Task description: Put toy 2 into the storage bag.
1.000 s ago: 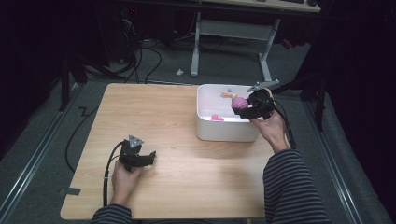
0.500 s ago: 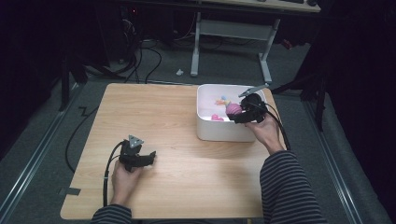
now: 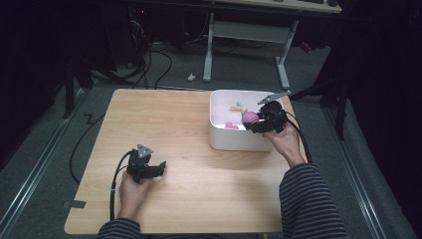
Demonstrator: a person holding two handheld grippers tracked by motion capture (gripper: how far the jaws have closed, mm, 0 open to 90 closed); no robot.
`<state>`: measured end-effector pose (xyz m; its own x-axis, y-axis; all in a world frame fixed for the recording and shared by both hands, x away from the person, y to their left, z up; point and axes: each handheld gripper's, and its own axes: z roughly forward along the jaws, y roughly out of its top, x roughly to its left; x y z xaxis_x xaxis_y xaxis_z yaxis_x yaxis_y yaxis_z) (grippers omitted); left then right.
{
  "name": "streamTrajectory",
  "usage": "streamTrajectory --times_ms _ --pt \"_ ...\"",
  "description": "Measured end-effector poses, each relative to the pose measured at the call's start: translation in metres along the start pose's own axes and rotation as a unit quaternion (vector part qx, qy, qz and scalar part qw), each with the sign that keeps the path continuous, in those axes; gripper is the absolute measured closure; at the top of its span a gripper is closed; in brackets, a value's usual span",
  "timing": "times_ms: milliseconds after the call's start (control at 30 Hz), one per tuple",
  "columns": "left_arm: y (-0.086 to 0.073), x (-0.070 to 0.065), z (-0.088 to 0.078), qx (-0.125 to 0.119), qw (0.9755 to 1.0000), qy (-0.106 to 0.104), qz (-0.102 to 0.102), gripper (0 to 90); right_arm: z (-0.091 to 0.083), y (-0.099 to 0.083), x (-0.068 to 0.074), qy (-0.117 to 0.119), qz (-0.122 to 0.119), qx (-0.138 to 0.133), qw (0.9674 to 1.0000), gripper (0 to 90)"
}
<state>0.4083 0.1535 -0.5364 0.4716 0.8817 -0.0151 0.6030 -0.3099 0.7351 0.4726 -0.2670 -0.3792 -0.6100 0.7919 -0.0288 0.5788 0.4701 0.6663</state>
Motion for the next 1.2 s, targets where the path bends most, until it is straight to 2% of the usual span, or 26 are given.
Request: streamTrajectory --times_ms 233,333,533,733,800,900,1067,1200 --pt "0.000 0.000 0.000 0.000 1.0000 0.000 0.000 20.6 -0.001 0.000 0.001 -0.005 -0.001 0.000 1.0000 33.4" --pt "0.000 0.000 0.000 0.000 1.0000 0.000 0.000 20.6 -0.006 0.000 0.000 0.007 0.005 -0.008 0.9999 30.9" --pt "0.000 0.000 0.000 0.000 1.0000 0.001 -0.001 20.7 -0.018 -0.003 0.004 -0.005 -0.003 -0.019 0.9998 28.6" --pt "0.000 0.000 0.000 0.000 1.0000 0.001 -0.001 20.7 -0.037 -0.021 0.006 0.004 0.010 -0.056 0.9984 29.6" --pt "0.000 0.000 0.000 0.000 1.0000 0.001 -0.001 20.7 -0.045 -0.028 0.009 -0.004 0.012 -0.067 0.9977 30.2" --pt "0.000 0.000 0.000 0.000 1.0000 0.001 -0.001 20.7 -0.058 -0.041 0.012 -0.003 0.024 -0.084 0.9962 31.4" --pt "0.000 0.000 0.000 0.000 1.0000 0.002 -0.001 20.6 -0.073 -0.058 0.019 0.002 0.029 -0.098 0.9948 32.3" --pt "0.000 0.000 0.000 0.000 1.0000 0.002 -0.001 20.6 -0.082 -0.067 0.026 -0.007 0.022 -0.104 0.9943 32.7"
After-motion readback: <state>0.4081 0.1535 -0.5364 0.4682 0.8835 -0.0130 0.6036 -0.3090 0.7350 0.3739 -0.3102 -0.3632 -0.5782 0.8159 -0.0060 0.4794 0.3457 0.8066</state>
